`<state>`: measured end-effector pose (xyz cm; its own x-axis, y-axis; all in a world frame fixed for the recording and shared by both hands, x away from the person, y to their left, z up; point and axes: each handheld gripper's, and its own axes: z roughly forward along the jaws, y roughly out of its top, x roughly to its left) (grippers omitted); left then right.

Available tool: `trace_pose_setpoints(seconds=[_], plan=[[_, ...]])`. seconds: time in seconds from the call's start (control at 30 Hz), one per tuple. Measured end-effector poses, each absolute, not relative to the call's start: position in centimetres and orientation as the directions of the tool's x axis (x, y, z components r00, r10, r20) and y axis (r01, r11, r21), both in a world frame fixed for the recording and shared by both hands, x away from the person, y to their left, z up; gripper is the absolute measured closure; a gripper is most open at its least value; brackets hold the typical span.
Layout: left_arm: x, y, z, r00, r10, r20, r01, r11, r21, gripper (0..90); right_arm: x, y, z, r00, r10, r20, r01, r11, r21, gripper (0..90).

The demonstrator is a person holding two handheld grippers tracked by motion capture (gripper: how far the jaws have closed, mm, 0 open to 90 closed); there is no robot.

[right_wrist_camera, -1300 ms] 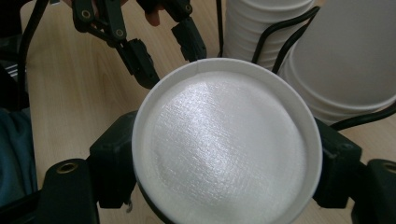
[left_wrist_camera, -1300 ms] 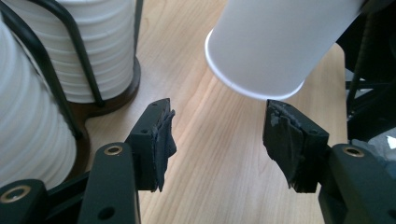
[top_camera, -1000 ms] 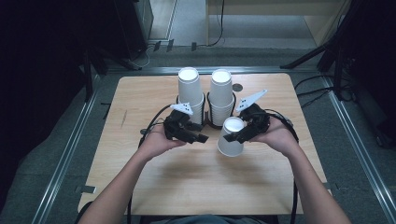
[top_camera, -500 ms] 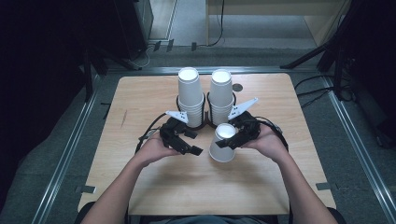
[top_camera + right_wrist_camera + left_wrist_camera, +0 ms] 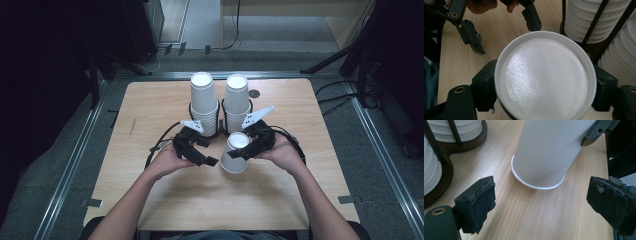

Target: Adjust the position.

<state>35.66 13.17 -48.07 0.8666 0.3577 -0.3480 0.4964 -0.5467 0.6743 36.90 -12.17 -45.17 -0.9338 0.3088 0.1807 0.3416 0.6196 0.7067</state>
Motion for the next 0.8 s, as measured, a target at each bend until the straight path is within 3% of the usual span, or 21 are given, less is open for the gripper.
trace_pose_setpoints(seconds=[0.23,0.8], plan=[[35.4,12.3,-48.2,0.877,0.343,-0.336,0.478,-0.552,0.683,2.3,36.7,-11.7,-45.1,-0.936,0.294,0.191,0.338,0.611,0.716,24.1],[34.8,9.9,-48.9,0.896,0.295,-0.333,0.444,-0.542,0.713,1.9,36.0,-10.9,-43.5,-0.941,0.252,0.227,0.332,0.551,0.766,24.1]])
